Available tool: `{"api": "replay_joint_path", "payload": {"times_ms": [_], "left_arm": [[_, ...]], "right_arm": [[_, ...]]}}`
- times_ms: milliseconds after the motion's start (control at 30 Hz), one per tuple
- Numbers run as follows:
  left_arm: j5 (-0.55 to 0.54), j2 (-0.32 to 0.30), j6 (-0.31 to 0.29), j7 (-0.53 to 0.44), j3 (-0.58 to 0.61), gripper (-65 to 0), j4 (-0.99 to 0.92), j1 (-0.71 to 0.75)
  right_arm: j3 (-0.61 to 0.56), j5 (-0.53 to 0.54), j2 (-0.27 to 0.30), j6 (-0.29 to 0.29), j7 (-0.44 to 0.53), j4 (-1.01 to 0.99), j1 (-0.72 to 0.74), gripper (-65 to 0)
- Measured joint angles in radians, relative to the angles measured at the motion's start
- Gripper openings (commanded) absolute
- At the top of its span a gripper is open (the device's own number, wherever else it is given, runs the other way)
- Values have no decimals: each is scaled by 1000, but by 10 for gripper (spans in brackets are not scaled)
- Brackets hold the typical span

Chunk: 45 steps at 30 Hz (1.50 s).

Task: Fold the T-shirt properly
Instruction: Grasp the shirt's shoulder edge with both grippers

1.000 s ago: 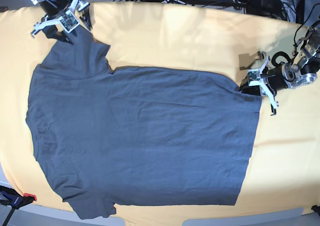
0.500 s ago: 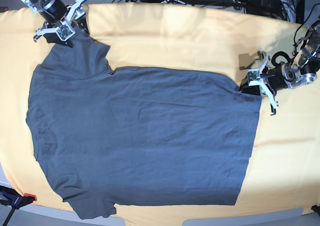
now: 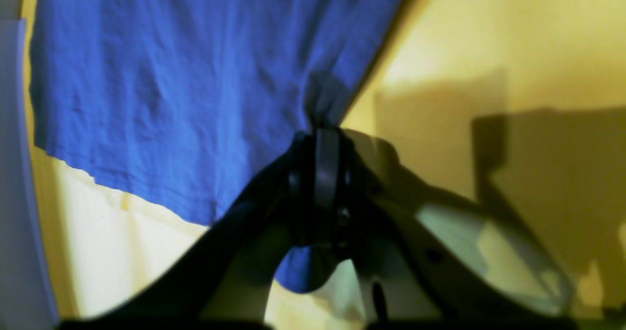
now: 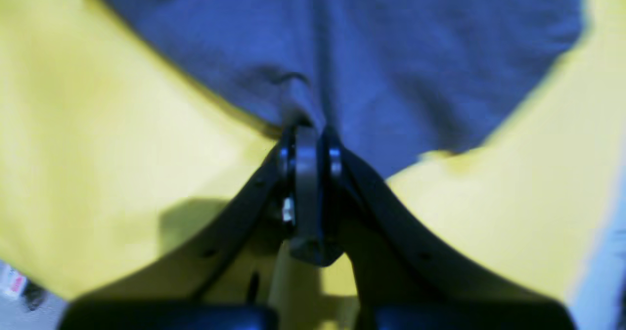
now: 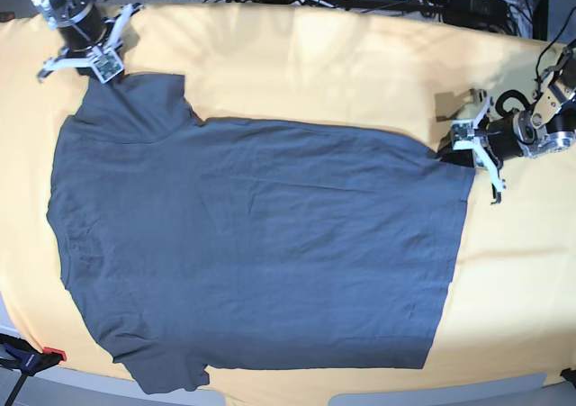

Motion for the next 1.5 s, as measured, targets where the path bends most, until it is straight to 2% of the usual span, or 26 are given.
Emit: {"api": "replay_joint_path", "payload": {"times_ms": [133, 233, 367, 500, 600, 767, 967, 1133, 1200, 1367, 1500], "left_arm": [[0, -53, -14, 11, 5, -650, 54, 2], [-58, -93, -25, 13, 5, -650, 109, 2], [-91, -142, -130, 15, 5, -650, 185, 3], [-90, -207, -168, 13, 5, -650, 236, 33], [-98, -246, -243, 13, 5, -650, 257, 35], [-171, -297, -244, -46, 5, -650, 300, 45], [-166, -358, -245, -47, 5, -650, 359, 113], [-166, -364, -245, -47, 5, -650, 397, 118], [-165, -364, -245, -39, 5, -650, 415, 118], [-135, -356, -245, -26, 5, -650, 442, 98], [-135, -308, -247, 29, 5, -650, 441, 45]], "right_arm": [[48, 8, 24, 10, -1, 108, -76, -650], [88, 9, 35, 19, -5, 156, -136, -650], [124, 10, 37, 24, -17, 192, -217, -650], [126, 10, 37, 24, -27, 204, -304, -650], [126, 10, 36, 23, -50, 204, -359, -650], [125, 10, 39, 20, -76, 206, -448, -650], [126, -97, 39, -56, -77, 207, -485, -650], [126, -129, 40, -67, -27, 208, -485, -650], [125, -129, 43, -39, -23, 207, -453, -650], [126, -44, 145, -37, -10, 208, -325, -650], [125, -32, 212, -26, 35, 208, -223, -650]]}}
